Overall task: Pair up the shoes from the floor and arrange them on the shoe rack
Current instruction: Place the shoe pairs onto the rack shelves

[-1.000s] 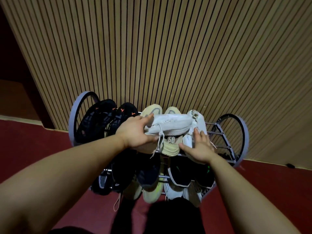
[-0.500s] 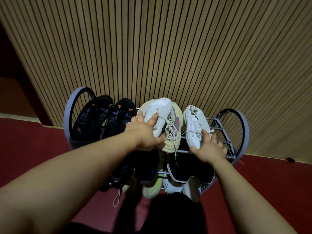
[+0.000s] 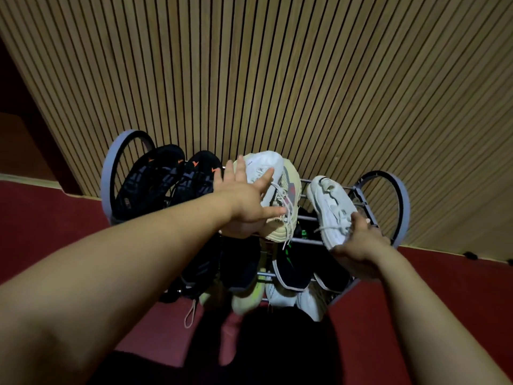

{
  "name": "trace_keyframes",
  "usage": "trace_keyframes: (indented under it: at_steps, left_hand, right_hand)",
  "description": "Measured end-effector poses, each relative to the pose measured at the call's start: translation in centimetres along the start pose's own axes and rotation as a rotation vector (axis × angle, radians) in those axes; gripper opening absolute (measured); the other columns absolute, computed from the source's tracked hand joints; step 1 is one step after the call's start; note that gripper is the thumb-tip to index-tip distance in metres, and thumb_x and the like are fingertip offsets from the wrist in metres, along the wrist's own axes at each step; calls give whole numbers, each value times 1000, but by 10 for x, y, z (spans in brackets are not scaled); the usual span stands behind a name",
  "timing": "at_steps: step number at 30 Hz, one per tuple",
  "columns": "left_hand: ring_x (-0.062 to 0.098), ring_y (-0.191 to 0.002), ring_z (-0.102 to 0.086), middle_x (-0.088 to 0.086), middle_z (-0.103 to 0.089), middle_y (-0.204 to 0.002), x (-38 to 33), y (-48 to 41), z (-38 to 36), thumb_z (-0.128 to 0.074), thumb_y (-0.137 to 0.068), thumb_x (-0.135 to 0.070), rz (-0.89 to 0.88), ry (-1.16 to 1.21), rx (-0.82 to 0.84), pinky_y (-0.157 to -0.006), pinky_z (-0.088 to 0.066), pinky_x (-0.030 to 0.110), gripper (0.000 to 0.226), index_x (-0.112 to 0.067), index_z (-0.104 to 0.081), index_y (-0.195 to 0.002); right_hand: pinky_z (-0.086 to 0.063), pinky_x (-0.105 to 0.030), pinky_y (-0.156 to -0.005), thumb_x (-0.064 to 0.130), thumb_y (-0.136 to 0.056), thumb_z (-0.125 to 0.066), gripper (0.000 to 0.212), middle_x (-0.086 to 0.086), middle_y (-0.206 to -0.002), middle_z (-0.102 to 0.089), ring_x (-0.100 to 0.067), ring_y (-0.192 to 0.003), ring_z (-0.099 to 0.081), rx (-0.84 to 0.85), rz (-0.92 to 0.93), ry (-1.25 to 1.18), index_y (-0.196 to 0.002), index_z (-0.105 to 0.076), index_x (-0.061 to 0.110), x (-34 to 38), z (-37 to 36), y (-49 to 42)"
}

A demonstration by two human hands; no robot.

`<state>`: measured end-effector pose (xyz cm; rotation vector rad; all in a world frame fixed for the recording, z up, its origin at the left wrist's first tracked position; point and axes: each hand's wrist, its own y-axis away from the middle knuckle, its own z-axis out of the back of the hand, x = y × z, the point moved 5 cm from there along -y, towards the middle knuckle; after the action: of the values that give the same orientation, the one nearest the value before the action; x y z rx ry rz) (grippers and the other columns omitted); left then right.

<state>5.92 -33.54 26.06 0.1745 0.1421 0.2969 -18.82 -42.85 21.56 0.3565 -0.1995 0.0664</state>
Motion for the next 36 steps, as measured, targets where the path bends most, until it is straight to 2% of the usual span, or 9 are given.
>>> trace_keyframes:
  at_steps: [4, 8, 13, 18, 22, 26, 30, 33, 36]
  left_hand:
    - [33, -145, 11, 12, 9, -159, 0, -6, -9, -22, -85, -75, -79, 16, -34, -117, -4, 46, 70, -50, 1, -146]
    - [30, -146, 10, 9, 4, -160, 3, -7, -15, -19, -91, -67, -58, -12, -48, -119, -5, 44, 60, -49, -2, -146]
    - [26, -146, 12, 6, 8, -160, 8, -11, -15, -22, -93, -64, -65, 60, -29, -119, -4, 43, 58, -49, -4, -146]
    - [25, -146, 10, 4, 7, -160, 5, -12, -16, -15, -92, -66, -82, 46, -36, -119, -3, 42, 61, -46, -1, -147]
    - [23, -146, 11, 4, 7, -160, 6, -8, -14, -14, -86, -73, -87, 79, -22, -119, 2, 37, 77, -35, 9, -149]
    - [25, -146, 13, 7, 10, -159, 7, -4, -13, -20, -76, -82, -109, 40, -5, -119, 2, 40, 95, -33, 19, -147]
    - [28, -146, 13, 8, 11, -159, 1, -4, -14, -22, -68, -88, -106, -39, -5, -119, 2, 40, 103, -35, 19, -147]
    - [28, -146, 12, 7, 9, -159, 0, -4, -14, -23, -68, -89, -88, -44, -3, -119, 1, 41, 103, -36, 15, -148]
    - [27, -146, 11, 7, 5, -160, -1, -5, -14, -19, -72, -86, -85, -28, -10, -119, 0, 40, 96, -37, 11, -149]
  right_hand:
    - [-14, -51, -115, 67, -76, -59, 105, -19, -156, -4, -41, -142, -9, -71, 6, 13, -149, 8, 32, 15, -6, -9]
    - [-19, -53, -112, 72, -71, -60, 110, -22, -153, -10, -42, -138, -18, -151, -32, -15, -149, 5, 31, 33, -9, -27]
    - [-35, -47, -107, 50, -71, -68, 102, -19, -147, -29, -38, -132, -35, -198, 35, -232, -149, -7, 29, 29, 12, -31]
    - [-26, -37, -110, 23, -78, -74, 107, -10, -156, -15, -28, -140, -24, -128, 382, -382, -152, 4, 20, 37, 59, -9]
    - [-17, -42, -118, 12, -71, -79, 116, -4, -154, -15, -24, -142, -19, -37, 672, -17, -152, 3, 23, 67, 77, 5]
    - [-2, -50, -118, 22, -80, -72, 93, 0, -159, -11, -21, -147, 5, -74, 806, 383, -151, -12, 22, 89, 65, -7]
    - [-5, -48, -118, 15, -94, -48, 77, 5, -160, 2, -21, -147, 11, -41, 713, 685, -151, 1, 29, 70, 25, -21]
    - [-8, -49, -116, 16, -97, -42, 79, 4, -159, 12, -26, -146, 13, 2, 595, 686, -148, 15, 34, 69, 15, -23]
    - [-12, -46, -118, 15, -96, -43, 76, 0, -160, 10, -31, -146, 3, 107, 493, 611, -149, 6, 38, 70, 28, -12]
